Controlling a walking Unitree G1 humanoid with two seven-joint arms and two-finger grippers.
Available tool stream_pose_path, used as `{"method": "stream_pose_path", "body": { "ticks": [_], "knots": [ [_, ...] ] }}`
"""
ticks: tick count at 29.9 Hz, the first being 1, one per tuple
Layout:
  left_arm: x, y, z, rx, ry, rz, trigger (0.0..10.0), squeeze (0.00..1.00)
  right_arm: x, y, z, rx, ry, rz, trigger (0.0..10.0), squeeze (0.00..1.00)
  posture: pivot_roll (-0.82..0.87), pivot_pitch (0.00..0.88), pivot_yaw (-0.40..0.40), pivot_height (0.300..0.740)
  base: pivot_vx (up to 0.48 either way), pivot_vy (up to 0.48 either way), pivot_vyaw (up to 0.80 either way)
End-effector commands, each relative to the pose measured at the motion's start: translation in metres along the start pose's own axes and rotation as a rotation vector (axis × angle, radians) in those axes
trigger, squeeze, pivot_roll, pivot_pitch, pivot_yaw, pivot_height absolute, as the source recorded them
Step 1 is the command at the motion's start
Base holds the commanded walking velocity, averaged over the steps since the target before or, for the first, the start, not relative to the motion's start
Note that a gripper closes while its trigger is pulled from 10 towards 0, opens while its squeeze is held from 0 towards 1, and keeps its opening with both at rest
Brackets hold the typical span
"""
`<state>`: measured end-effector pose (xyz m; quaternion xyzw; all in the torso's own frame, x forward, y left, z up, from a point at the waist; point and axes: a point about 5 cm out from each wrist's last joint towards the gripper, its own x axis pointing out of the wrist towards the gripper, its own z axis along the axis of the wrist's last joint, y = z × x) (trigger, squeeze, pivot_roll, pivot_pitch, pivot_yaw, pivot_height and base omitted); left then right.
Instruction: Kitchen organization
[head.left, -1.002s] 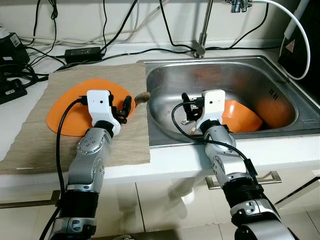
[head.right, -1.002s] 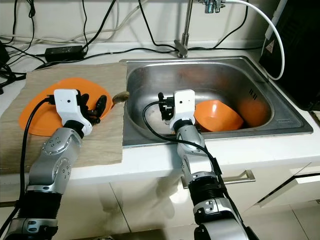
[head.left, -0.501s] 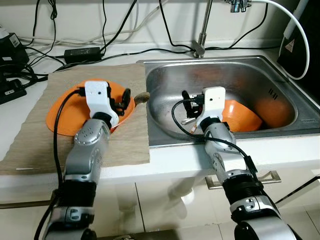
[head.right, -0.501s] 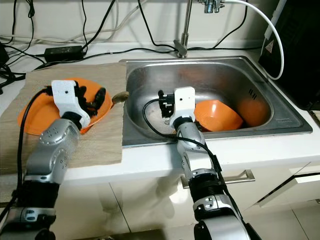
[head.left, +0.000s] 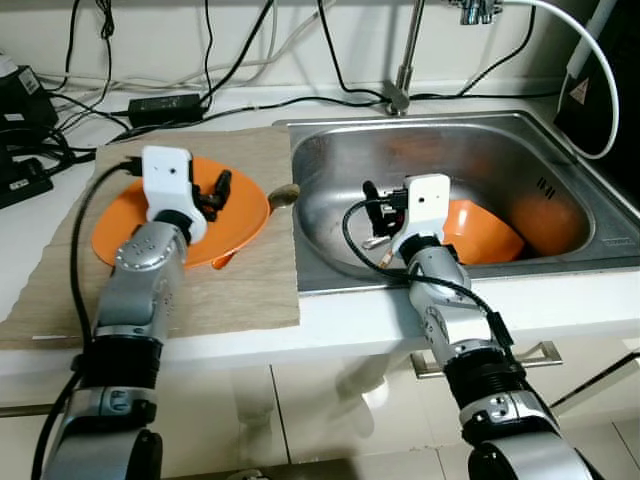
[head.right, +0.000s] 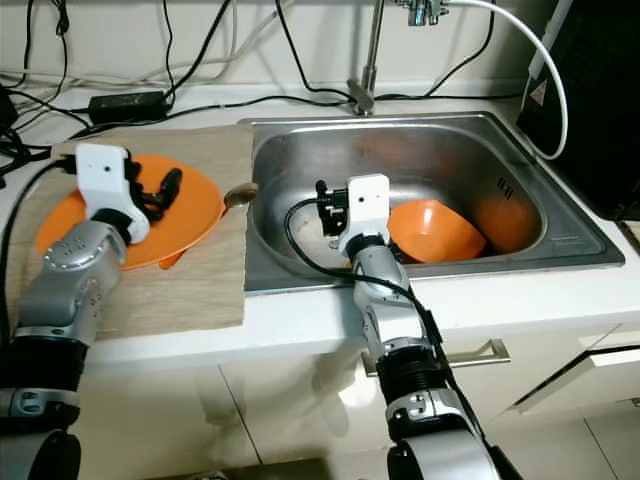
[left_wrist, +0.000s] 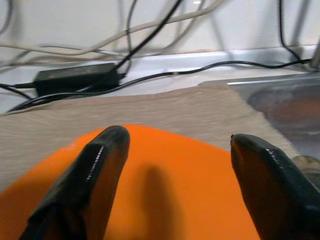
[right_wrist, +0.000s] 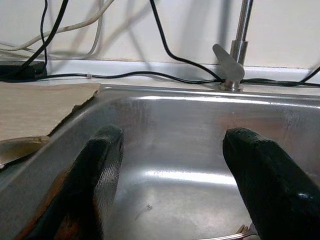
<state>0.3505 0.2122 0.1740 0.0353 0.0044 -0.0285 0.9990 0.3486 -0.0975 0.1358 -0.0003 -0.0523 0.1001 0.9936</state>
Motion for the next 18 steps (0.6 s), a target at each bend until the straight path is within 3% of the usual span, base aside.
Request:
{"method": "stream_pose_path", "body": {
  "ticks": [1, 4, 5, 6, 18],
  "knots": [
    [0.003, 0.002, 0.006, 0.010, -0.014, -0.007, 10.0, 1.00, 0.004, 0.001, 0.006, -0.009, -0.023, 0.007, 10.0, 0.00, -0.02, 0.000, 0.031, 0.740, 0.000, 0.000, 0.00],
    [0.003, 0.005, 0.001, 0.024, 0.016, 0.001, 10.0, 1.00, 0.005, 0.001, 0.006, -0.008, -0.023, 0.009, 10.0, 0.00, -0.01, 0.000, 0.030, 0.740, 0.000, 0.000, 0.00],
    [0.003, 0.008, -0.001, 0.027, 0.029, 0.005, 10.0, 0.96, 0.004, 0.002, 0.006, -0.008, -0.024, 0.010, 10.0, 0.00, -0.01, 0.000, 0.031, 0.740, 0.000, 0.000, 0.00],
    [0.004, 0.010, -0.004, 0.028, 0.042, 0.007, 10.0, 0.00, 0.004, 0.002, 0.006, -0.008, -0.024, 0.011, 10.0, 0.00, -0.01, 0.000, 0.031, 0.740, 0.000, 0.000, 0.00],
    [-0.001, 0.042, -0.008, 0.108, 0.104, 0.049, 10.0, 0.00, 0.007, 0.000, 0.009, -0.009, -0.034, 0.012, 10.0, 0.00, -0.01, 0.000, 0.026, 0.740, 0.000, 0.000, 0.00]
  ]
}}
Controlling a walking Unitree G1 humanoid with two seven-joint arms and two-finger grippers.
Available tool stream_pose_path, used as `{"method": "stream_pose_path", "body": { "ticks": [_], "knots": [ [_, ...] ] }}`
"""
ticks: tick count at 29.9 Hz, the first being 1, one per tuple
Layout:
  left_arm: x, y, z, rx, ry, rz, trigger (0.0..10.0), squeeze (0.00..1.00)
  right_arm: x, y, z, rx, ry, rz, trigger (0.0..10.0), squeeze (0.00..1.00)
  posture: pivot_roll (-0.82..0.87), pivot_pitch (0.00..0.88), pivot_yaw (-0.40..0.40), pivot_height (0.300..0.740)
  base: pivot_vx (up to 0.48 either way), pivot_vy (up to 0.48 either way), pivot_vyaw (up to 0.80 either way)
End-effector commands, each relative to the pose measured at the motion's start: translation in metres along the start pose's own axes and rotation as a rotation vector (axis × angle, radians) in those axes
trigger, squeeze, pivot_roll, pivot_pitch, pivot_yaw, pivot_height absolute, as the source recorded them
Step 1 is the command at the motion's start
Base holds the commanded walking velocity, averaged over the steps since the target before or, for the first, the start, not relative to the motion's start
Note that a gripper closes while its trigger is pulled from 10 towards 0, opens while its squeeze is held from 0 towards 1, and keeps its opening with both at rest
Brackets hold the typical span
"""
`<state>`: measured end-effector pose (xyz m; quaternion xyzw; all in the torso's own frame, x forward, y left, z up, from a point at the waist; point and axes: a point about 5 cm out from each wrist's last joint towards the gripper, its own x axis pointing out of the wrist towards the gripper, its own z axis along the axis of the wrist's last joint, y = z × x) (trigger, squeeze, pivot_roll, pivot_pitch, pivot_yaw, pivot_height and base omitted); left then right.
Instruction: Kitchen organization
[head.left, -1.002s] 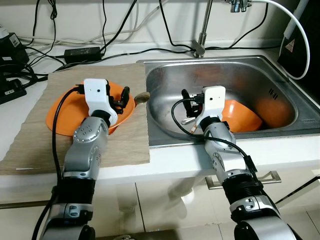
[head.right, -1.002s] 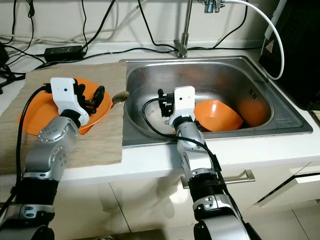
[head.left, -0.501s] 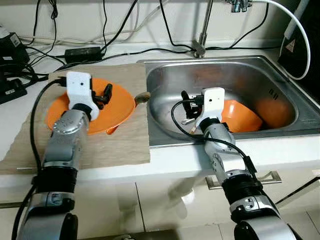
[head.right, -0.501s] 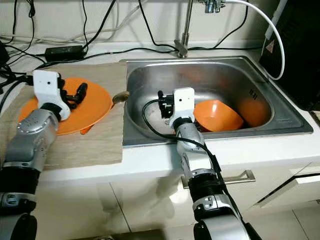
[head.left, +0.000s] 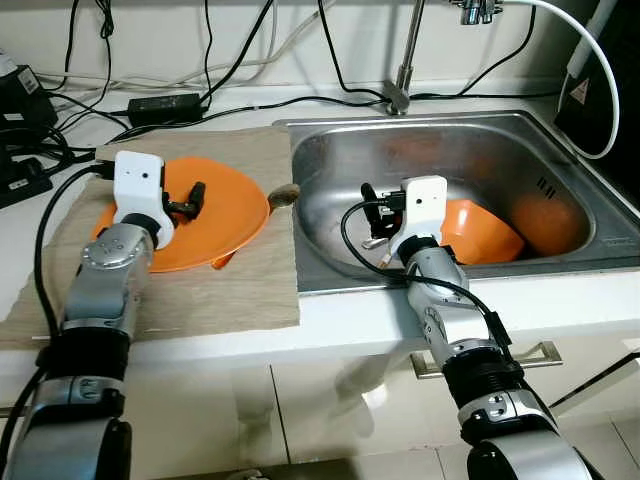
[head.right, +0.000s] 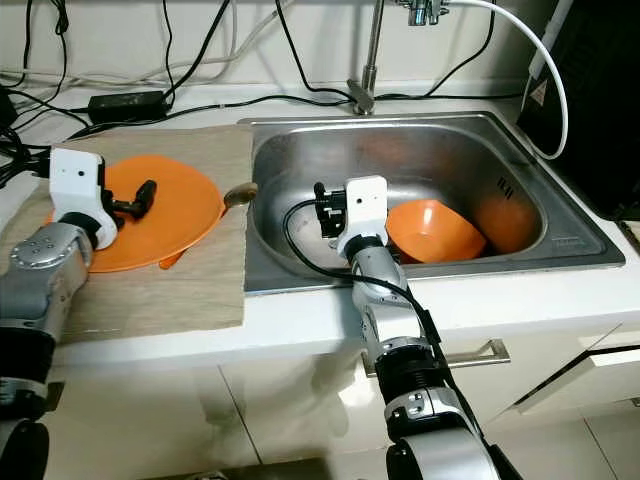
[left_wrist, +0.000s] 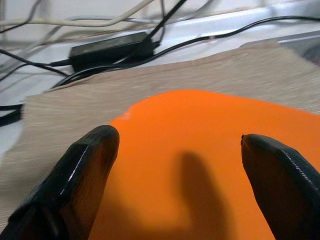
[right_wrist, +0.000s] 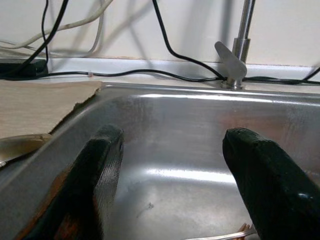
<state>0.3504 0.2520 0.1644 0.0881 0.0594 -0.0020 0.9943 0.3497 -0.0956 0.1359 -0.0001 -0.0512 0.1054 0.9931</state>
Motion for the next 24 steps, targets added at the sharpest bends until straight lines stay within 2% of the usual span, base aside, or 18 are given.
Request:
{"method": "stream_pose_path", "body": {
  "ticks": [1, 5, 10, 11, 12, 24],
  "knots": [
    [0.001, 0.005, 0.004, 0.007, -0.008, 0.003, 10.0, 0.00, 0.005, -0.002, 0.010, -0.011, -0.037, 0.001, 10.0, 0.00, -0.01, 0.000, 0.026, 0.740, 0.000, 0.000, 0.00],
    [-0.002, 0.020, -0.004, 0.036, 0.054, 0.034, 10.0, 0.00, 0.006, -0.004, 0.009, -0.013, -0.036, -0.005, 10.0, 0.00, 0.00, 0.000, 0.023, 0.740, 0.000, 0.000, 0.00],
    [-0.003, 0.027, -0.003, 0.040, 0.048, 0.042, 10.0, 0.00, 0.005, -0.003, 0.008, -0.013, -0.032, -0.004, 10.0, 0.00, 0.00, 0.000, 0.022, 0.740, 0.000, 0.000, 0.00],
    [-0.003, 0.029, -0.002, 0.036, 0.043, 0.051, 1.6, 0.00, 0.004, -0.003, 0.007, -0.013, -0.031, -0.003, 10.0, 0.00, 0.00, 0.000, 0.021, 0.740, 0.000, 0.000, 0.00],
    [-0.004, 0.030, 0.000, 0.029, 0.035, 0.050, 0.0, 0.00, 0.004, -0.003, 0.007, -0.013, -0.030, -0.002, 10.0, 0.00, 0.00, 0.000, 0.020, 0.740, 0.000, 0.000, 0.00],
    [-0.004, 0.031, 0.003, 0.017, 0.004, 0.079, 0.0, 0.00, 0.004, -0.003, 0.007, -0.012, -0.031, -0.003, 10.0, 0.00, -0.01, 0.000, 0.020, 0.740, 0.000, 0.000, 0.00]
  ]
}}
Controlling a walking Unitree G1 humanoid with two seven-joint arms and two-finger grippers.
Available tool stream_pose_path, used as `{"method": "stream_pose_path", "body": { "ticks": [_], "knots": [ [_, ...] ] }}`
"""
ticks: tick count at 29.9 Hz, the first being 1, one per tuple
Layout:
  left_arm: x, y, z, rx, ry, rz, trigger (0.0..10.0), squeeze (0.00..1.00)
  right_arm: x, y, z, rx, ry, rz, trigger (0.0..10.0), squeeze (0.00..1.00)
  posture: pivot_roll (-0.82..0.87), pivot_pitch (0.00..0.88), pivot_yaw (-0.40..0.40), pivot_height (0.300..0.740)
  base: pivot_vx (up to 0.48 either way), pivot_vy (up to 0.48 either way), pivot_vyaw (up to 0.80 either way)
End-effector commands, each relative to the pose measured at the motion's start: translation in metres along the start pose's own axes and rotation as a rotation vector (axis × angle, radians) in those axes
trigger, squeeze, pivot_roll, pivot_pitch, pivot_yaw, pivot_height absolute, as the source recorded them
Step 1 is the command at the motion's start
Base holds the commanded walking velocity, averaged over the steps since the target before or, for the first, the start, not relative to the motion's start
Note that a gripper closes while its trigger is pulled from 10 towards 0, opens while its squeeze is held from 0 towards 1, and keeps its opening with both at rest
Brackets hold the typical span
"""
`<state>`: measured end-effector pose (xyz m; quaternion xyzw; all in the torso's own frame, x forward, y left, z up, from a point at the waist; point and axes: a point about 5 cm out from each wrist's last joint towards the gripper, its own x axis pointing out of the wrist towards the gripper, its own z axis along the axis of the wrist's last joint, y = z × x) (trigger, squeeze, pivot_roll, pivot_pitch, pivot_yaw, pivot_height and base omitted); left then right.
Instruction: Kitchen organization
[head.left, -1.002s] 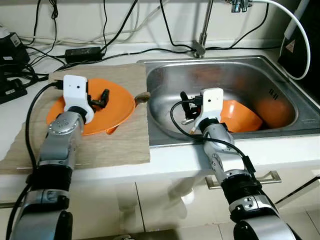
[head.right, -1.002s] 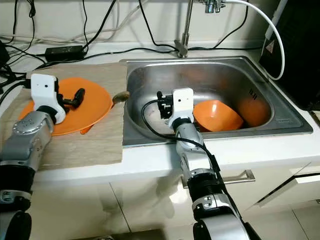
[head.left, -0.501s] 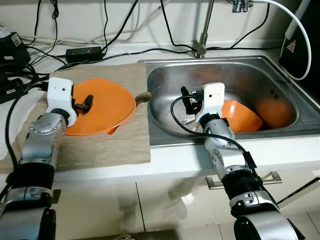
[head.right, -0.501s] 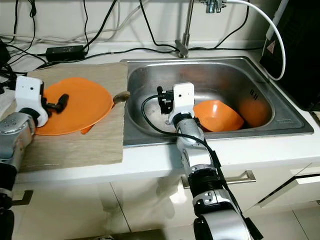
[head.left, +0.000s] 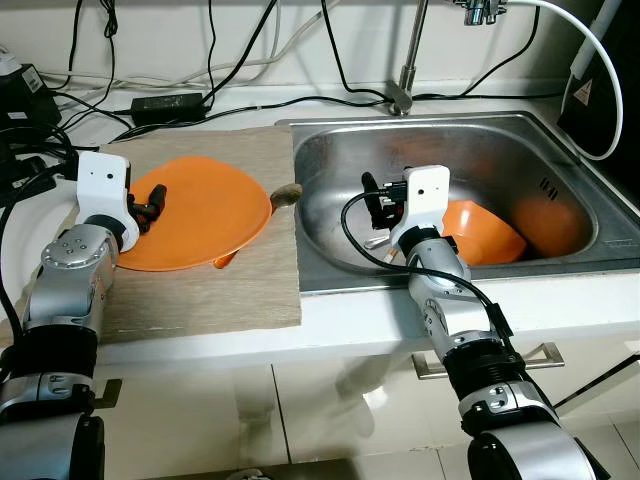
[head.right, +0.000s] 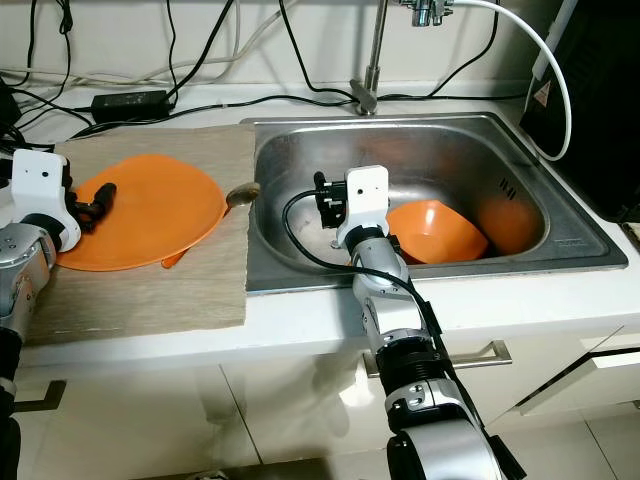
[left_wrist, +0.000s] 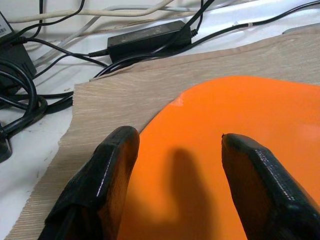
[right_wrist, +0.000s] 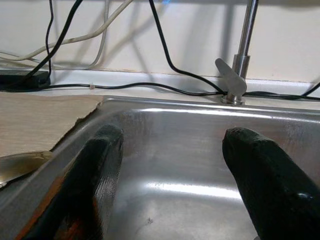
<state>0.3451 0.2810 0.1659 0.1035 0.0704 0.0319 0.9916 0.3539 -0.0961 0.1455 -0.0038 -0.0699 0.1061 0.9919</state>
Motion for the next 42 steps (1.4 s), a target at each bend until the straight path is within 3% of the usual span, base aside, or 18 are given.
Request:
{"method": "stream_pose_path", "body": {
  "ticks": [1, 10, 11, 12, 13, 27, 34, 42],
  "knots": [
    [0.002, 0.002, 0.007, -0.011, -0.022, 0.010, 0.0, 0.00, -0.001, -0.002, -0.002, -0.001, 0.005, -0.004, 10.0, 0.00, -0.01, 0.000, 0.018, 0.740, 0.000, 0.000, 0.00],
    [0.003, 0.009, -0.006, 0.037, 0.044, 0.014, 0.0, 0.00, 0.004, 0.005, 0.011, 0.054, -0.029, 0.038, 10.0, 0.00, -0.01, 0.000, 0.015, 0.740, 0.000, 0.000, 0.00],
    [0.003, 0.013, -0.009, 0.037, 0.062, 0.037, 4.2, 0.00, 0.005, 0.008, 0.015, 0.072, -0.040, 0.054, 10.0, 0.00, -0.01, 0.000, 0.015, 0.740, 0.000, 0.000, 0.00],
    [0.003, 0.014, -0.009, 0.039, 0.067, 0.042, 9.4, 0.00, 0.006, 0.009, 0.018, 0.089, -0.044, 0.061, 10.0, 0.00, -0.01, 0.000, 0.015, 0.740, 0.000, 0.000, 0.00],
    [0.003, 0.016, -0.010, 0.040, 0.074, 0.047, 10.0, 0.00, 0.007, 0.010, 0.020, 0.100, -0.050, 0.067, 10.0, 0.00, -0.01, 0.000, 0.015, 0.740, 0.000, 0.000, 0.00],
    [0.004, 0.028, -0.015, 0.078, 0.119, 0.074, 10.0, 0.00, 0.014, 0.012, 0.043, 0.298, -0.076, 0.126, 10.0, 0.00, 0.00, 0.000, 0.016, 0.740, 0.000, 0.000, 0.00],
    [0.002, 0.022, -0.038, 0.109, 0.264, 0.011, 10.0, 0.00, 0.018, 0.011, 0.047, 0.357, -0.047, 0.162, 10.0, 0.00, 0.00, 0.000, 0.013, 0.740, 0.000, 0.000, 0.00],
    [0.000, 0.015, -0.045, 0.108, 0.299, -0.033, 10.0, 0.00, 0.026, 0.013, 0.051, 0.430, -0.019, 0.202, 10.0, 0.00, 0.01, 0.000, 0.014, 0.740, 0.000, 0.000, 0.00]
  ]
}}
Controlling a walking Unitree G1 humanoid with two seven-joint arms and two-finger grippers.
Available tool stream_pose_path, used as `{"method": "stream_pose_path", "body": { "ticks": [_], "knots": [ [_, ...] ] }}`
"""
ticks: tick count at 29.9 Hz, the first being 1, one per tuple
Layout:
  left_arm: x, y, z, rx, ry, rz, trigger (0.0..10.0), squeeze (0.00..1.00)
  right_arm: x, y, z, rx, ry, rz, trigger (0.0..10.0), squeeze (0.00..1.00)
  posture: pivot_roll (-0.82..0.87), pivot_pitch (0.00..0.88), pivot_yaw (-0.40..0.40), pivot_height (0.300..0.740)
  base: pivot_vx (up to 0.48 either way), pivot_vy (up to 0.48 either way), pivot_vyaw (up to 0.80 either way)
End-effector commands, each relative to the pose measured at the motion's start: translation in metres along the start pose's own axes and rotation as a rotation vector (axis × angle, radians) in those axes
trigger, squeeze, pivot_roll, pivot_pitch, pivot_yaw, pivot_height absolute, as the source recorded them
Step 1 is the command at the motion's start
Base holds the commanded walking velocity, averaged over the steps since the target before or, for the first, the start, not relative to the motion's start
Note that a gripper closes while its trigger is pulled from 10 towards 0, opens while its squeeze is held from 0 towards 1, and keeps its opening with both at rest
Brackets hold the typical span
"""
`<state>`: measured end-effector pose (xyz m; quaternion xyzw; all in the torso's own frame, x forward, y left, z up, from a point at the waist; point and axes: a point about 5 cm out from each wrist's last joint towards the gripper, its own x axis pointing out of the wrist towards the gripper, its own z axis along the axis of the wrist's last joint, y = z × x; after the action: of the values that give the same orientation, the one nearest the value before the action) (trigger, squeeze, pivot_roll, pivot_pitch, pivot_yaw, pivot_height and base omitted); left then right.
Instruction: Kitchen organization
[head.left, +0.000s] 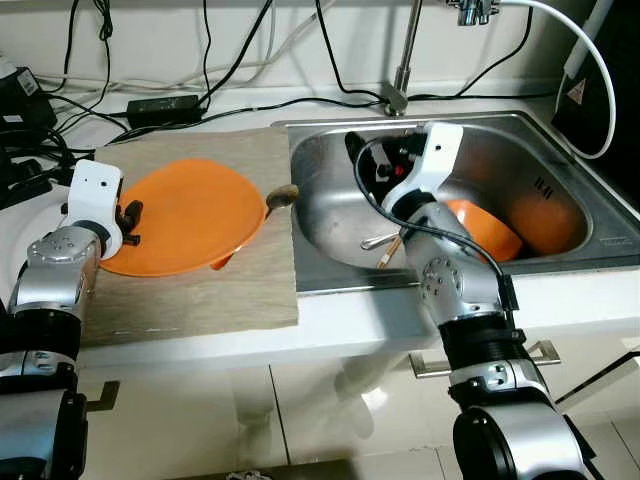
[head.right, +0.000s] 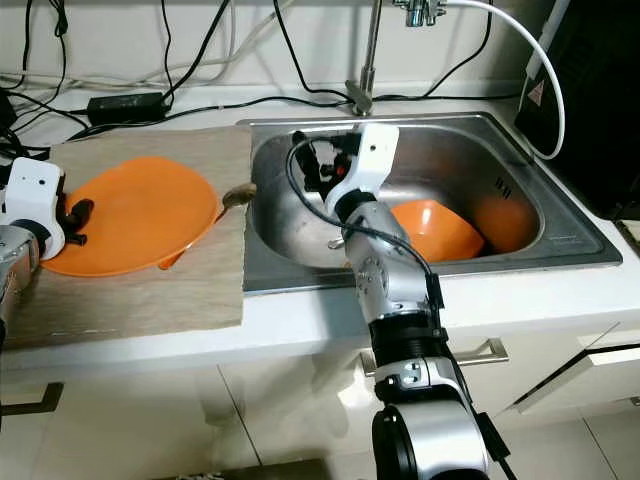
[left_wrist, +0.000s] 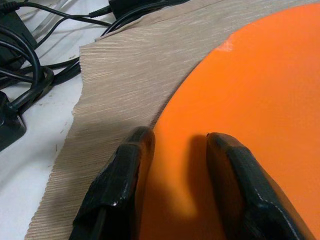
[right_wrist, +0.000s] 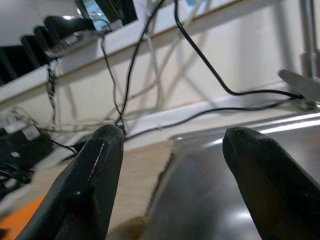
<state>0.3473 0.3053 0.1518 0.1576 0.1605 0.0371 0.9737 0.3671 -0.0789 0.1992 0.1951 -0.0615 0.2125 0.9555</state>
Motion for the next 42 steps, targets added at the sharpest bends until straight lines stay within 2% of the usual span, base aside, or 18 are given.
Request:
{"method": "stream_pose_path", "body": {
  "ticks": [1, 10, 15, 16, 17, 18, 19, 20, 21, 22, 23, 26, 27, 29, 30, 37, 39, 42],
  "knots": [
    [-0.001, -0.010, -0.028, -0.004, 0.122, -0.048, 10.0, 0.00, 0.004, 0.002, 0.001, 0.031, 0.014, 0.016, 10.0, 0.00, 0.01, 0.000, 0.012, 0.740, 0.000, 0.000, 0.00],
    [-0.002, -0.016, -0.034, -0.034, 0.142, -0.081, 10.0, 0.00, 0.023, 0.024, -0.006, 0.336, 0.103, 0.103, 10.0, 0.00, 0.03, 0.000, 0.007, 0.740, 0.000, 0.000, 0.00],
    [-0.004, -0.019, -0.028, -0.077, 0.072, -0.108, 10.0, 0.00, 0.025, 0.029, -0.010, 0.334, 0.122, 0.127, 10.0, 0.00, 0.04, 0.000, 0.000, 0.740, 0.000, 0.000, 0.00],
    [-0.004, -0.021, -0.020, -0.089, 0.029, -0.110, 10.0, 0.00, 0.025, 0.029, -0.009, 0.326, 0.120, 0.127, 10.0, 0.00, 0.04, 0.000, 0.000, 0.740, 0.000, 0.000, 0.00],
    [-0.004, -0.023, -0.001, -0.130, -0.091, -0.102, 10.0, 0.00, 0.025, 0.028, -0.008, 0.294, 0.114, 0.125, 10.0, 0.00, 0.05, 0.000, -0.004, 0.740, 0.000, 0.000, 0.00],
    [-0.004, -0.023, -0.001, -0.130, -0.091, -0.102, 10.0, 0.00, 0.025, 0.028, -0.008, 0.294, 0.114, 0.125, 10.0, 0.00, 0.05, 0.000, -0.004, 0.740, 0.000, 0.000, 0.00],
    [-0.007, -0.027, 0.020, -0.214, -0.215, -0.082, 10.0, 0.00, 0.023, 0.024, -0.007, 0.122, 0.096, 0.107, 10.0, 0.00, 0.05, 0.000, -0.003, 0.740, 0.000, 0.000, 0.00],
    [-0.010, -0.034, 0.031, -0.264, -0.284, -0.094, 10.0, 0.00, 0.021, 0.021, -0.008, -0.053, 0.089, 0.084, 10.0, 0.00, 0.05, 0.000, -0.001, 0.740, 0.000, 0.000, 0.00],
    [-0.010, -0.034, 0.031, -0.264, -0.284, -0.094, 10.0, 0.00, 0.021, 0.021, -0.008, -0.053, 0.089, 0.084, 10.0, 0.00, 0.05, 0.000, -0.001, 0.740, 0.000, 0.000, 0.00],
    [-0.013, -0.039, 0.038, -0.296, -0.329, -0.104, 10.0, 0.00, 0.020, 0.020, -0.008, -0.171, 0.082, 0.075, 10.0, 0.00, 0.05, 0.000, -0.002, 0.740, 0.000, 0.000, 0.00],
    [-0.023, -0.062, 0.057, -0.359, -0.440, -0.133, 10.0, 0.00, 0.012, 0.007, -0.004, -0.458, 0.023, -0.033, 10.0, 0.00, 0.04, 0.000, -0.005, 0.740, 0.000, 0.000, 0.00],
    [-0.032, -0.081, 0.071, -0.409, -0.517, -0.135, 10.0, 0.00, 0.004, -0.008, 0.005, -0.625, -0.037, -0.157, 10.0, 0.00, 0.03, 0.000, -0.008, 0.740, 0.000, 0.000, 0.00],
    [-0.036, -0.094, 0.076, -0.417, -0.545, -0.144, 10.0, 0.00, -0.002, -0.013, 0.008, -0.678, -0.066, -0.187, 10.0, 0.00, 0.03, 0.000, -0.007, 0.740, 0.000, 0.000, 0.00],
    [-0.038, -0.101, 0.078, -0.406, -0.559, -0.140, 10.0, 0.00, -0.006, -0.014, 0.008, -0.710, -0.079, -0.188, 10.0, 0.00, 0.02, 0.000, -0.001, 0.740, 0.000, 0.000, 0.00],
    [-0.038, -0.106, 0.077, -0.433, -0.545, -0.151, 10.0, 0.00, -0.010, -0.017, 0.006, -0.694, -0.076, -0.202, 10.0, 0.00, 0.01, 0.000, 0.000, 0.740, 0.000, 0.000, 0.00],
    [-0.044, -0.112, 0.072, -0.434, -0.518, -0.131, 10.0, 0.00, -0.025, -0.033, 0.005, -0.736, -0.098, -0.317, 10.0, 0.00, 0.00, 0.000, 0.008, 0.740, 0.000, 0.000, 0.00],
    [-0.050, -0.108, 0.060, -0.387, -0.472, -0.090, 10.0, 0.00, -0.035, -0.035, 0.005, -0.780, -0.140, -0.340, 10.0, 0.00, 0.00, 0.000, 0.015, 0.740, 0.000, 0.000, 0.00],
    [-0.055, -0.100, 0.048, -0.299, -0.442, -0.046, 10.0, 0.00, -0.044, -0.039, -0.005, -0.721, -0.117, -0.360, 10.0, 0.00, 0.00, 0.000, 0.019, 0.740, 0.000, 0.000, 0.00]
  ]
}}
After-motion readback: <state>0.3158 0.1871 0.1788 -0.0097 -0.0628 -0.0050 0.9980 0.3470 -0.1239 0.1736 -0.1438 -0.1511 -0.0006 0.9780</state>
